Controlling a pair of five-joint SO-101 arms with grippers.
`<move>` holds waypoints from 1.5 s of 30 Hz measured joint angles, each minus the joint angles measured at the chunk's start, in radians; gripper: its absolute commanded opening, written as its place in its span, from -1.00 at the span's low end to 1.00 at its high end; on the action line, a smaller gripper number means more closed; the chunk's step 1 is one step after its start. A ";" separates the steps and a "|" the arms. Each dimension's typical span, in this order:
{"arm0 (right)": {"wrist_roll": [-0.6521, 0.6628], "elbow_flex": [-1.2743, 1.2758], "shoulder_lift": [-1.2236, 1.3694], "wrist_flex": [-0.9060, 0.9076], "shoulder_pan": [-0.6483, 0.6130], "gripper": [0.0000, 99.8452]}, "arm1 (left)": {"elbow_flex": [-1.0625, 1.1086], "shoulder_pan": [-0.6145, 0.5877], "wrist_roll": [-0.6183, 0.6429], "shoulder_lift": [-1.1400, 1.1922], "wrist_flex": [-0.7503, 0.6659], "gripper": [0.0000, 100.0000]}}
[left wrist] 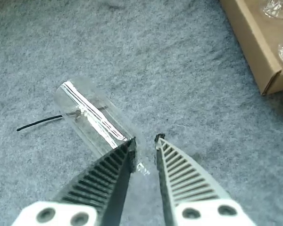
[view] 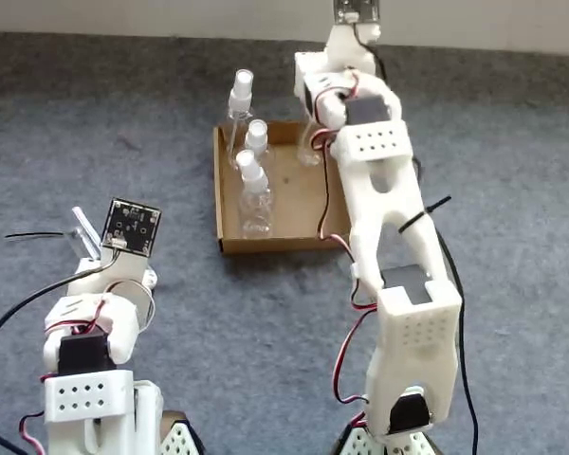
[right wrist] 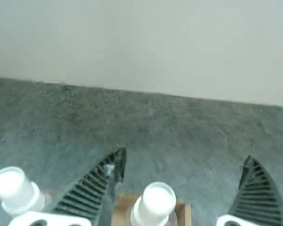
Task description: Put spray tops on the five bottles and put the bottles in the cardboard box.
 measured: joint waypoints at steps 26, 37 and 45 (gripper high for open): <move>0.002 -0.393 -0.100 0.850 -0.551 -0.36 | -0.848 -0.738 -0.075 0.795 0.100 -0.53; 0.002 -0.310 0.238 0.535 -0.809 -0.36 | -1.030 -1.102 -0.201 1.112 -0.095 -0.53; 0.002 -0.310 0.354 0.448 -0.844 -0.36 | -1.030 -1.102 -0.235 1.241 -0.147 -0.53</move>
